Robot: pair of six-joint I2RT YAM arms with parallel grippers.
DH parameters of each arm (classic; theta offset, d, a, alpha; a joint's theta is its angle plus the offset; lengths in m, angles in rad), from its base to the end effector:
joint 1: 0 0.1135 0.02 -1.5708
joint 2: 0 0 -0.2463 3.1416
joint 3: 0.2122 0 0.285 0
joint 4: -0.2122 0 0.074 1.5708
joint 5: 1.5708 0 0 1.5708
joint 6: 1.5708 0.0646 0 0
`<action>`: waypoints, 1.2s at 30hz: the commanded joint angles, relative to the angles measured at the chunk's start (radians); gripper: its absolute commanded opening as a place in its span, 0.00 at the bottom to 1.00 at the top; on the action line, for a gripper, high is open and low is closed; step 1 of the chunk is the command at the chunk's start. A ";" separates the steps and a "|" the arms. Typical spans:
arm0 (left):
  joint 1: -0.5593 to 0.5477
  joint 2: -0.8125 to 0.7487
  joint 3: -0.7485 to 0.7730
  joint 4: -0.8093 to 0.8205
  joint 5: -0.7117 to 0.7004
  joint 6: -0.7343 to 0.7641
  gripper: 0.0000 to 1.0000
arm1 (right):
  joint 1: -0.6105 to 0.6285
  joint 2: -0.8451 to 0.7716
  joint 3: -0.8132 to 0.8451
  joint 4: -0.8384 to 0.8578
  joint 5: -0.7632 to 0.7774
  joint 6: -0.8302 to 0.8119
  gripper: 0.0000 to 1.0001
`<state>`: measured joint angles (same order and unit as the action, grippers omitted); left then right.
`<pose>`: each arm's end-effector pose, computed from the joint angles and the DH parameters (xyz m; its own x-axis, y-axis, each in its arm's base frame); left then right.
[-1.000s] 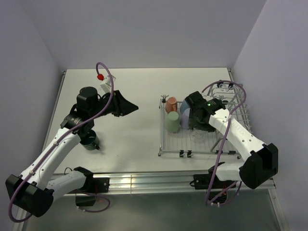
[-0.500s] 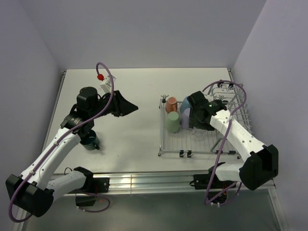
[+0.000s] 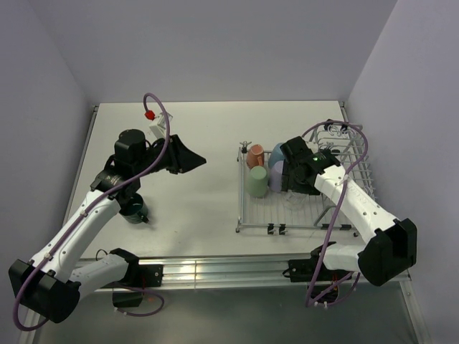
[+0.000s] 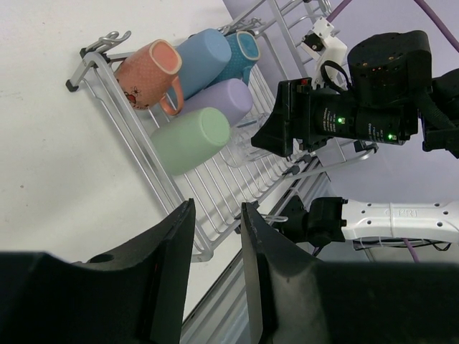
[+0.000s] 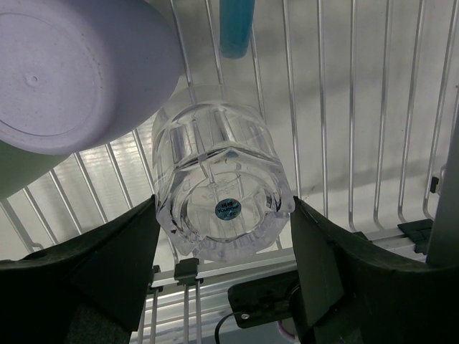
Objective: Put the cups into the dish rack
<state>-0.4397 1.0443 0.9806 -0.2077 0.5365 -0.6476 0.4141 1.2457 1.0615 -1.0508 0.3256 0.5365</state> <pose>0.2600 -0.1588 0.3339 -0.6830 -0.2517 -0.6857 0.5008 0.5219 -0.6905 0.2562 0.0900 0.2272 -0.8884 0.1385 -0.4376 0.1971 0.9761 -0.0912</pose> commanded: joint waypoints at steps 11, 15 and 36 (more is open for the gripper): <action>0.006 0.010 -0.014 0.028 0.022 0.011 0.39 | -0.014 -0.051 -0.012 -0.077 0.038 0.014 0.67; 0.006 0.010 -0.014 0.027 0.019 0.012 0.39 | 0.002 -0.048 0.002 -0.094 0.039 0.016 0.68; 0.006 0.022 -0.025 0.037 0.020 0.009 0.46 | 0.061 -0.009 0.041 -0.150 0.076 0.043 0.87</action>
<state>-0.4389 1.0645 0.9684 -0.2070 0.5373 -0.6476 0.4728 1.2350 1.0618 -1.1309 0.3305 0.5564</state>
